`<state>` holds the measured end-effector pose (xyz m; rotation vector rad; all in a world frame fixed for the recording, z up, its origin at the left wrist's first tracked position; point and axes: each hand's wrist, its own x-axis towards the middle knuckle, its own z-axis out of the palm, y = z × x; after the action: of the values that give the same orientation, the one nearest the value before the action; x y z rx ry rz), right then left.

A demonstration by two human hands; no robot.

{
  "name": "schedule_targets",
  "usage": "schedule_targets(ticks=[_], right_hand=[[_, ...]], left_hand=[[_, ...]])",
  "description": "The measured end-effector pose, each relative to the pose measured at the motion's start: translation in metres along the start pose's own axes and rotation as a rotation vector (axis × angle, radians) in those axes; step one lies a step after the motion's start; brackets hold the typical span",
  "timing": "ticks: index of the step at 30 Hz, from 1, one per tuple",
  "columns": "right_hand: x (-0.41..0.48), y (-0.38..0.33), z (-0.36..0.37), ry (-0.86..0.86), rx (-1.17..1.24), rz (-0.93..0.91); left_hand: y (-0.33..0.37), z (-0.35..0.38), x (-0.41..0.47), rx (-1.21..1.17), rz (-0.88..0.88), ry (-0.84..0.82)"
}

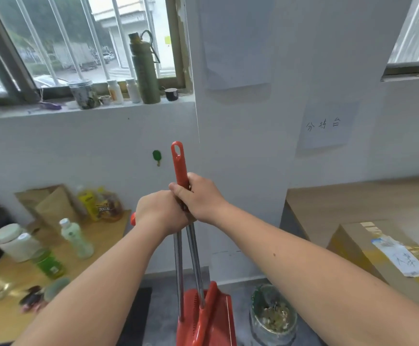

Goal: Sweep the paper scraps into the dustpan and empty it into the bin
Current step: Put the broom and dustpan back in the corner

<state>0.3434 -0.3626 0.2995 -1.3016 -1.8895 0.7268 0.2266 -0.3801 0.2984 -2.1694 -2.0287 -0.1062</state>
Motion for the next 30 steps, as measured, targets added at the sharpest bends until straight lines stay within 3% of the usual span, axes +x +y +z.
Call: schedule_targets(ticks=[18,26,30], right_hand=[[0.083,-0.047,0.129,-0.200,-0.003,0.102],[0.106,-0.022,0.170,-0.090,-0.007,0.159],[0.128,0.003,0.171,-0.163,0.005,0.182]], left_hand=[[-0.161,0.068,0.043,-0.156,0.038,-0.063],[-0.176,0.099,0.072,-0.170,0.038,-0.171],[-0.170,0.121,0.096,-0.172,0.030,-0.203]])
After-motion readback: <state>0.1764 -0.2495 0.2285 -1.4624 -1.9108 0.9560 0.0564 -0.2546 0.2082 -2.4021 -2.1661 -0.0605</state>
